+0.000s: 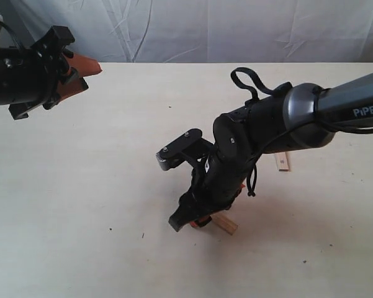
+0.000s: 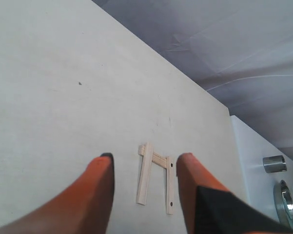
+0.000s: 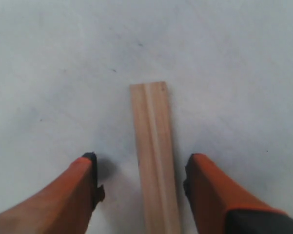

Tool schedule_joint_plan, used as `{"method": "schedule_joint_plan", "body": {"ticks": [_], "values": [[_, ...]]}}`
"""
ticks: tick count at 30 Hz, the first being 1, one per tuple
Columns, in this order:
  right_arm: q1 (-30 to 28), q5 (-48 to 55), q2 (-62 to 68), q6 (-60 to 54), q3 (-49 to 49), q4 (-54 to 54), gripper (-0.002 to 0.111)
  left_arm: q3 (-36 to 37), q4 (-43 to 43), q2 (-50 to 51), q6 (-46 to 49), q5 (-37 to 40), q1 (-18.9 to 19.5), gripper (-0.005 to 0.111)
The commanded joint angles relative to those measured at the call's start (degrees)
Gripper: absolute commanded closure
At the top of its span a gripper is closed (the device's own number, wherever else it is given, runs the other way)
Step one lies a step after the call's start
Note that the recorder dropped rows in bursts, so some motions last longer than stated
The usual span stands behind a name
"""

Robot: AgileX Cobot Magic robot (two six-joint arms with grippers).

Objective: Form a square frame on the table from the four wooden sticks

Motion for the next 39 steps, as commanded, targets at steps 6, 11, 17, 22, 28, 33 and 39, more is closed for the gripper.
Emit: {"method": "schedule_joint_plan", "body": {"ticks": [6,11,17,22,28,33,39], "values": [[-0.2,1.1,-2.3,0.3,0.4,2.7,0.054,0.4,-0.5,-0.1,0.2,0.3,0.0,0.065],[-0.2,1.1,-1.1,0.3,0.4,4.2,0.054,0.4,-0.5,-0.1,0.2,0.3,0.0,0.065],[-0.2,0.9,0.5,0.3,0.4,3.9,0.054,0.4,-0.5,-0.1,0.2,0.3,0.0,0.065],[-0.2,0.8,0.4,0.3,0.4,3.4,0.054,0.4,-0.5,-0.1,0.2,0.3,0.0,0.065],[-0.2,0.5,0.4,0.3,0.4,2.8,0.054,0.4,-0.5,-0.1,0.2,0.3,0.0,0.065],[-0.2,1.7,-1.3,0.3,0.4,3.5,0.054,0.4,-0.5,-0.1,0.2,0.2,0.0,0.065],[-0.2,2.1,-3.5,1.8,0.4,5.6,0.054,0.4,-0.5,-0.1,0.2,0.2,0.0,0.065]]}}
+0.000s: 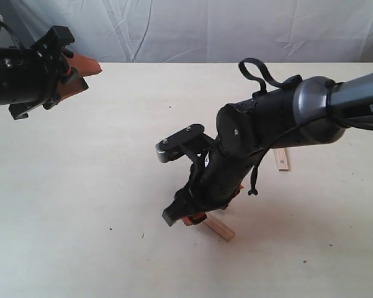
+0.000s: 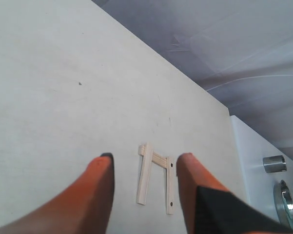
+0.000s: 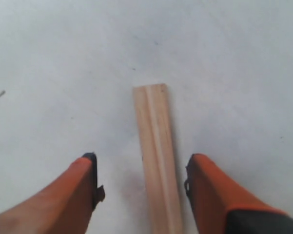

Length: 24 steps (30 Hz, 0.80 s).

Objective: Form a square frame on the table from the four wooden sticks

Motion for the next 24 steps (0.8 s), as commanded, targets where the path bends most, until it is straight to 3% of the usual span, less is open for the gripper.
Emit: {"method": "schedule_joint_plan", "body": {"ticks": [1,24], "values": [[-0.2,0.7,-1.3,1.8,0.2,0.8,0.054,0.4,-0.5,-0.1,0.2,0.2,0.0,0.065],[-0.2,1.3,1.7,4.2,0.2,1.0,0.054,0.4,-0.5,-0.1,0.2,0.5,0.0,0.065]]}}
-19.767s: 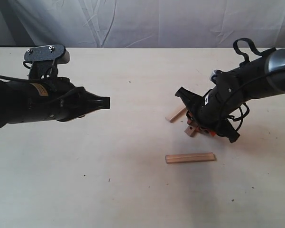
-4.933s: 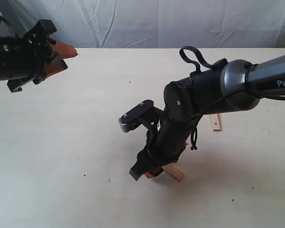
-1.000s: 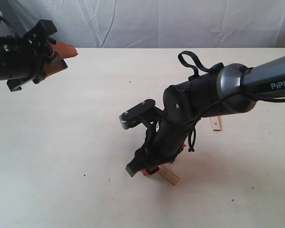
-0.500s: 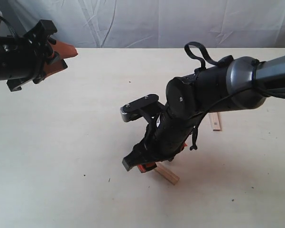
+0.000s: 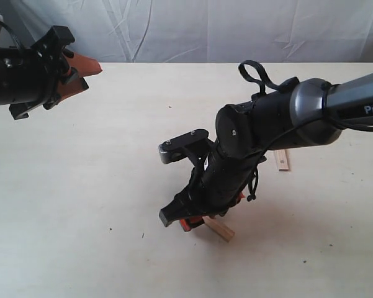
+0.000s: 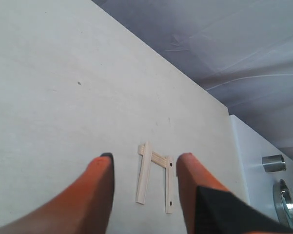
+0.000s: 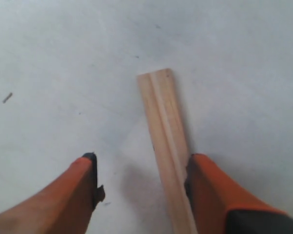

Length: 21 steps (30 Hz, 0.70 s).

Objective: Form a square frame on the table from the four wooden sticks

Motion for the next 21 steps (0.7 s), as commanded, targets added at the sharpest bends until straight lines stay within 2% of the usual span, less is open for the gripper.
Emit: {"method": "schedule_joint_plan", "body": {"ticks": [1,14,15,16,20,21], "values": [[-0.2,-0.4,1.6,0.2,0.2,-2.0,0.054,0.4,-0.5,-0.1,0.2,0.4,0.0,0.065],[-0.2,-2.2,3.3,0.2,0.2,-4.9,0.055,0.4,-0.5,-0.1,0.4,0.4,0.0,0.065],[-0.2,-2.0,3.3,0.2,0.2,-4.9,0.058,0.4,-0.5,-0.1,0.4,0.4,0.0,0.065],[-0.2,-1.5,3.6,0.2,0.2,-4.9,0.070,0.4,-0.5,-0.1,0.4,0.4,0.0,0.065],[-0.2,1.2,5.4,0.2,0.2,-5.9,0.096,0.4,-0.5,-0.1,0.4,0.4,0.0,0.065],[-0.2,1.5,5.8,0.2,0.2,-6.2,0.106,0.4,-0.5,-0.1,0.4,0.4,0.0,0.065]]}}
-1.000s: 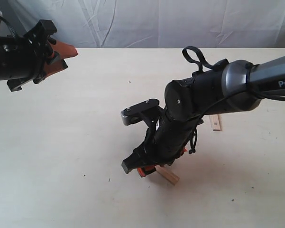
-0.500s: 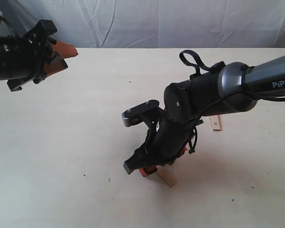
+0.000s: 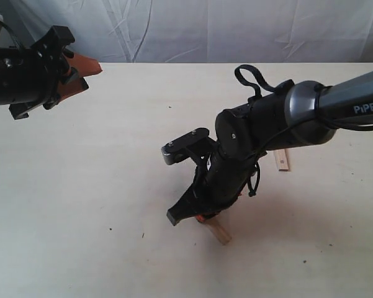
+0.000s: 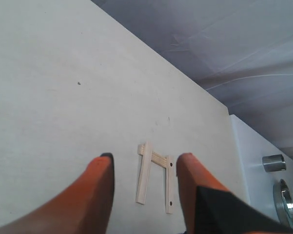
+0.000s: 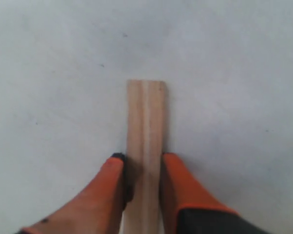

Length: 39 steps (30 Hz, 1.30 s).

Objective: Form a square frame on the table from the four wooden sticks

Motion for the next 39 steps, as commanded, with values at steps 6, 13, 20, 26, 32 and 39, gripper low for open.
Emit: {"method": "schedule_joint_plan", "body": {"ticks": [6,13,20,26,32,39], "values": [[-0.1,2.0,-4.1,0.0,0.5,-1.5,0.109,0.4,-0.5,-0.1,0.3,0.6,0.0,0.065],[-11.2,12.4,-15.0,-35.7,0.5,34.5,0.109,-0.4,-0.5,-0.1,3.9,12.2,0.0,0.065],[-23.4,36.6,-13.1,-60.7,0.5,68.7,0.109,-1.6,-0.5,-0.1,4.8,16.0,0.0,0.065],[-23.4,37.5,-9.3,-66.6,0.5,84.7,0.109,-1.6,-0.5,0.0,5.7,22.3,0.0,0.065],[-23.4,37.5,-7.8,-66.5,0.5,86.8,0.109,-1.6,-0.5,0.0,6.0,24.7,0.0,0.064],[-23.1,37.5,-7.9,-65.2,0.5,87.5,0.109,-1.7,-0.5,0.5,6.1,24.6,0.0,0.054]]}}
